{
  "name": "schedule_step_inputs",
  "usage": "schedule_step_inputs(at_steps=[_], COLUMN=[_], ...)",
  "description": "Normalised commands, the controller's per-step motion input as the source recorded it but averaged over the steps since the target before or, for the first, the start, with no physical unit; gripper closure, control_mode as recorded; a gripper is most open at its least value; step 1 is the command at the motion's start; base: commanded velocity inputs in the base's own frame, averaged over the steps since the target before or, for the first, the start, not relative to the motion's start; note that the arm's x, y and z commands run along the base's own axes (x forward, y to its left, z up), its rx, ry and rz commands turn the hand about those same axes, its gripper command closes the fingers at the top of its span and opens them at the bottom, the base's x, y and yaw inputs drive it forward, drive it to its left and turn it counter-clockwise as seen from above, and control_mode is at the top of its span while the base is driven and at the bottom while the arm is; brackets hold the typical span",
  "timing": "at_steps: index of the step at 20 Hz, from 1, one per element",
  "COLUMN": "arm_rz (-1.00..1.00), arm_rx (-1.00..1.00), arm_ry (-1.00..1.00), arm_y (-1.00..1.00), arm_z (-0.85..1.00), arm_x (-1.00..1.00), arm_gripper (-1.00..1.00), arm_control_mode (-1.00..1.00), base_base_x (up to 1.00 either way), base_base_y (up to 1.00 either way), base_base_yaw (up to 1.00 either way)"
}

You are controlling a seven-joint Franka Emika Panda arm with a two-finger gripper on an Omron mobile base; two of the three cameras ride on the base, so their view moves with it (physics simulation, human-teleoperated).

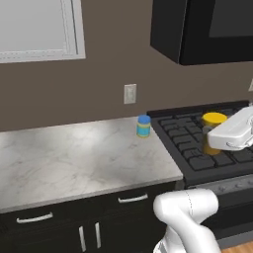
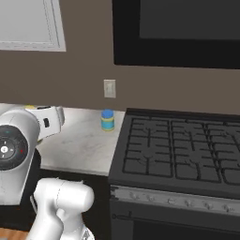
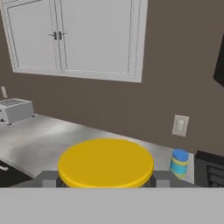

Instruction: Collect the turmeric, mayonnaise, and shaker from the cabinet and place them next to the stove.

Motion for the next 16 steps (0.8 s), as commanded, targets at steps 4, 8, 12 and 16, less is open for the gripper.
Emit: schedule_step_inputs(at_steps=[4,8,12,16], arm_rz=[0.00,0.00,0.02,0.08], arm_rx=[0.00,0.00,0.02,0.00], arm_ry=[0.00,0.00,0.00,0.00], arm_y=[0.00,0.00,-0.27,-0.40], arm_z=[0.00,0.00,-0.62,-0.74], arm_x=[0.00,0.00,0.66,0.56], arm_gripper=[1.00,1.00,1.00,1.00], arm_control_mode=[1.00,1.00,-1.00,-1.00], base_base_x=[0.57,0.54,0.00,0.00], base_base_y=[-0.06,-0.15,0.00,0.00], base_base_yaw=[-0.05,-0.01,0.00,0.00])
